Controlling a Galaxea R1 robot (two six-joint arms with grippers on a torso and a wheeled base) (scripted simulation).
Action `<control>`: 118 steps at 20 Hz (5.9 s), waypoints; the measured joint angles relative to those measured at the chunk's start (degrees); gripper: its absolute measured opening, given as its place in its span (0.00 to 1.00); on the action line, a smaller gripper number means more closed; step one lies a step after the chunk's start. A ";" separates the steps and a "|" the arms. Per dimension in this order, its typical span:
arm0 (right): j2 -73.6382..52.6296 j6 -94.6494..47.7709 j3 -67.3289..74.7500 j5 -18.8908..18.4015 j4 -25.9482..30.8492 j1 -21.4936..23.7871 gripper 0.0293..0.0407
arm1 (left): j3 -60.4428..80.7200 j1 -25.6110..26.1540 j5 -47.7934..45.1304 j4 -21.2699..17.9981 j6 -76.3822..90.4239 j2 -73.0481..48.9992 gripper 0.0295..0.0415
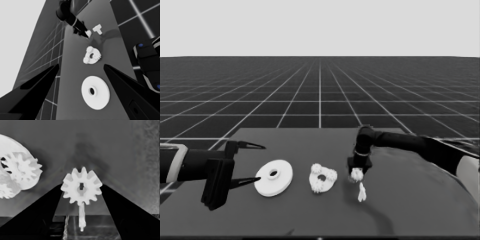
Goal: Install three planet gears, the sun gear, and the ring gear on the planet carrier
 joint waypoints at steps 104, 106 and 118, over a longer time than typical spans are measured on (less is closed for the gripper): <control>26.77 51.29 -20.44 0.63 -4.17 -2.56 0.17 | 0.00 0.00 0.00 0.00 0.00 0.00 0.75; 26.77 52.49 -20.44 0.63 -4.17 -2.56 0.16 | 0.00 0.00 0.00 0.00 0.00 0.00 0.75; 26.77 59.69 -20.44 0.63 -4.17 -2.56 0.17 | 0.00 0.00 0.00 0.00 0.00 0.00 0.75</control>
